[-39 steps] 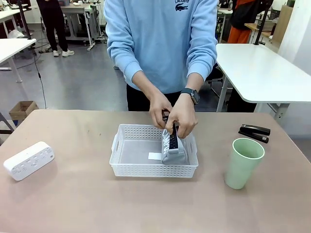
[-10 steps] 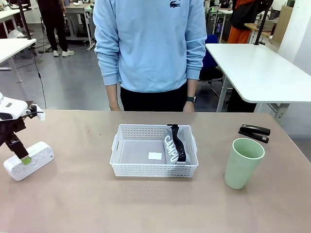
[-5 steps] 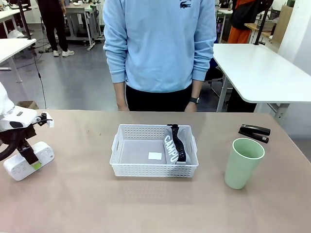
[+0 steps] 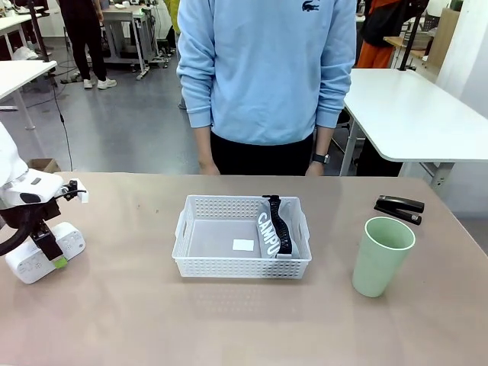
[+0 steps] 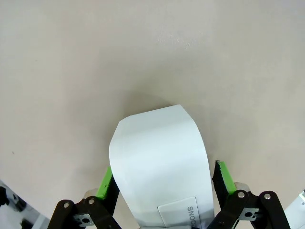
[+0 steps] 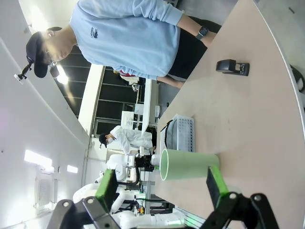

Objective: Efficiently arrange items inside the basket to fit them all.
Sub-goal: Pick up the Digital clock and place it inside the Organizing basket.

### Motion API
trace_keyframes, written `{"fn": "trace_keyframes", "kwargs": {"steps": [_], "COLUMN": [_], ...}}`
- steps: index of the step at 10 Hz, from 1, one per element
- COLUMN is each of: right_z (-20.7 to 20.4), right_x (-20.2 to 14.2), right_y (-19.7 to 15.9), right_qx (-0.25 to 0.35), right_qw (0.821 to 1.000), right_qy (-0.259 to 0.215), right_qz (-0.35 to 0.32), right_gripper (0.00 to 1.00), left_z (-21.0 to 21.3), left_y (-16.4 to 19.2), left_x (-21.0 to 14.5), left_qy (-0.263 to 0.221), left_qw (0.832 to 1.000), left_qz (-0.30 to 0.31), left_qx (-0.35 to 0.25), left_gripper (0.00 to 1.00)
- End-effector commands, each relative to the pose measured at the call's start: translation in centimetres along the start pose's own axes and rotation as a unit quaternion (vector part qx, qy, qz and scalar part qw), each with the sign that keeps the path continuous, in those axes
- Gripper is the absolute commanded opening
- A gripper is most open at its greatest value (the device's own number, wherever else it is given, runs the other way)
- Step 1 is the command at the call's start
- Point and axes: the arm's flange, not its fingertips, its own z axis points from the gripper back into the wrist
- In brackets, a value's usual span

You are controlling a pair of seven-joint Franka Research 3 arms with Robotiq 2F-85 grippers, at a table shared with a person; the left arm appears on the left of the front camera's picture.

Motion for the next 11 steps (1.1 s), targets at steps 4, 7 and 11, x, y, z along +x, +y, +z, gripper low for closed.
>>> {"fn": "trace_keyframes", "kwargs": {"steps": [4,7,11], "right_z": [-0.09,-0.09,-0.09], "right_x": [0.19,0.19,0.19], "right_y": [0.18,0.18,0.18], "right_qx": [0.009,0.009,0.009], "right_qw": [1.000,1.000,1.000], "right_qy": [-0.007,-0.007,-0.007], "right_qz": [0.014,0.014,0.014], "right_gripper": [1.00,1.00,1.00], "left_z": [-1.74,-1.74,-1.29], "left_y": [-3.97,-4.14,-4.50], "left_x": [-3.12,-3.13,-3.31], "left_qy": [0.014,0.019,0.020], "left_qw": [1.000,0.999,0.999], "left_qz": [-0.010,-0.016,-0.022], "left_qx": [0.018,0.023,0.027], "left_gripper": [0.00,0.14,0.00]}}
